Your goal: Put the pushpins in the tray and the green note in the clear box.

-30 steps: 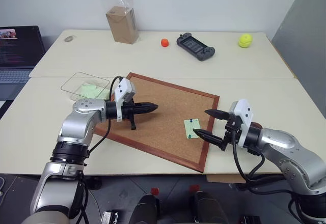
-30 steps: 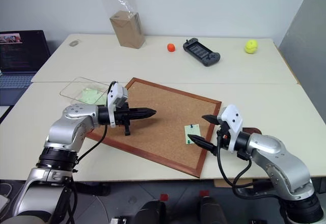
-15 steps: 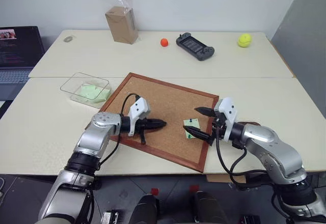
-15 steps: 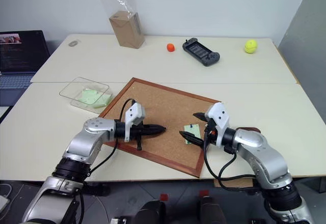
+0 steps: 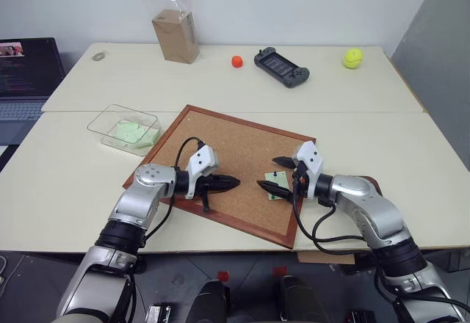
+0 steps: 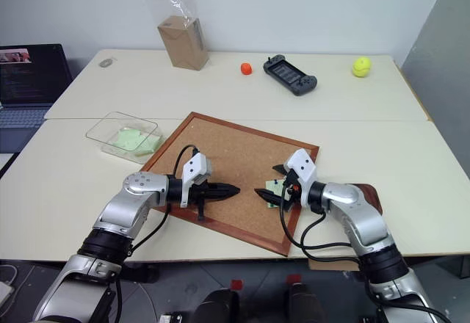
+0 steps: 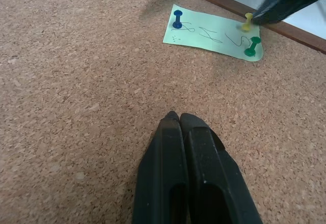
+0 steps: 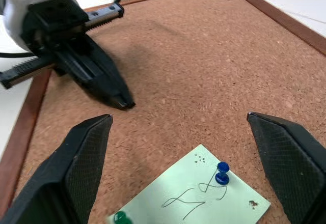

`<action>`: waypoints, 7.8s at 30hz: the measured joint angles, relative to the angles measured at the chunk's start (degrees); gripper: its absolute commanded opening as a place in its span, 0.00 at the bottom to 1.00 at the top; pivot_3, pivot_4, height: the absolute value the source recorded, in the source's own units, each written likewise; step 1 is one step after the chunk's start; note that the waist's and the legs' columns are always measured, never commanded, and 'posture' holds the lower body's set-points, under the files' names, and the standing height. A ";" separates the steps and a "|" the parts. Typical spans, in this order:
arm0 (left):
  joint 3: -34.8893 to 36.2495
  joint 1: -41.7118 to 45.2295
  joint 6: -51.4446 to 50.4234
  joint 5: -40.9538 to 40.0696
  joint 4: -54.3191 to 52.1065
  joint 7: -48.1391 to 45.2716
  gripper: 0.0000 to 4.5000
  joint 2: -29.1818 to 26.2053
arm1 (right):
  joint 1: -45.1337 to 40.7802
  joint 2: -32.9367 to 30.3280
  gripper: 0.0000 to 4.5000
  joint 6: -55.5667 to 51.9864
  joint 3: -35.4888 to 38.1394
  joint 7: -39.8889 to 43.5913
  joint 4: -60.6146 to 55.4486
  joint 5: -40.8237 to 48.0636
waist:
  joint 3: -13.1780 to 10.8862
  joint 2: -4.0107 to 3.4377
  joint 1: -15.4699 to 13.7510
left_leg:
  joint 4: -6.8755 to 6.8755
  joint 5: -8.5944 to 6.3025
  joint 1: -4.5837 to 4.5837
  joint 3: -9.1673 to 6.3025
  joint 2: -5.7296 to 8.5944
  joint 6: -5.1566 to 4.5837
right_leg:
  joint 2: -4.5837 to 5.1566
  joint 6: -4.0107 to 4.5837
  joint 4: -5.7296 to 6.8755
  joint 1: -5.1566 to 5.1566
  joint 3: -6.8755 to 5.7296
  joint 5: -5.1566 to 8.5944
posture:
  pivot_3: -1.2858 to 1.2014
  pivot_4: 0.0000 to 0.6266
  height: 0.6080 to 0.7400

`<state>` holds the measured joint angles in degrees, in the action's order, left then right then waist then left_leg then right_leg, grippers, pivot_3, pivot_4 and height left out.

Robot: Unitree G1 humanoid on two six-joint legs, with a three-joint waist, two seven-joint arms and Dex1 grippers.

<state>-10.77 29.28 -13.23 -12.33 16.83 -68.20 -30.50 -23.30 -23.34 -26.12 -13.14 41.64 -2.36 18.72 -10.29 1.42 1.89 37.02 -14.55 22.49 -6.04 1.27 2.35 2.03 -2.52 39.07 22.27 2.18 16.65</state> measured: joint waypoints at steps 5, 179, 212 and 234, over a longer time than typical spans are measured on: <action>0.00 0.00 0.26 0.01 0.18 -0.04 0.00 0.00 | -0.37 0.50 0.57 2.20 -0.02 0.78 3.18 -2.15 | 0.00 0.00 0.01 | -0.01 0.00 -0.01 0.00 0.00 0.00 | -0.01 0.00 0.01 0.00 -0.01 0.00 | 0.52 0.24 1.00; -0.49 3.04 1.20 3.44 3.70 0.02 0.00 1.75 | 10.23 -6.61 0.10 4.18 2.78 7.76 -4.25 -0.22 | 0.15 -0.26 -0.03 | -0.01 0.02 -0.10 0.01 0.02 -0.03 | -0.01 -0.01 -0.01 -0.12 0.00 0.00 | 0.52 0.24 1.00; -0.50 3.08 1.40 3.45 3.83 0.12 0.00 2.19 | 11.00 -8.58 0.00 -9.54 17.19 2.27 -17.75 12.74 | 0.14 -0.26 -0.12 | -0.01 0.02 -0.07 -0.02 0.02 -0.03 | 0.01 -0.01 -0.02 -0.12 0.00 0.00 | 0.52 0.24 1.00; -0.28 3.03 1.42 3.60 4.07 0.01 0.00 2.39 | 25.67 -8.44 0.00 -11.35 34.23 -15.71 -16.96 8.31 | 0.18 -0.31 -0.14 | -0.03 0.02 -0.10 0.09 0.02 -0.04 | 0.01 -0.01 -0.01 -0.15 0.08 0.00 | 0.52 0.24 1.00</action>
<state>-11.05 32.31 -11.80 -8.74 20.90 -68.19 -28.11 2.36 -31.78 -37.47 21.10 25.93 -19.32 27.03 -10.12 1.11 1.74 36.99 -14.53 22.39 -5.95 1.29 2.31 2.04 -2.54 39.05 22.11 2.26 16.66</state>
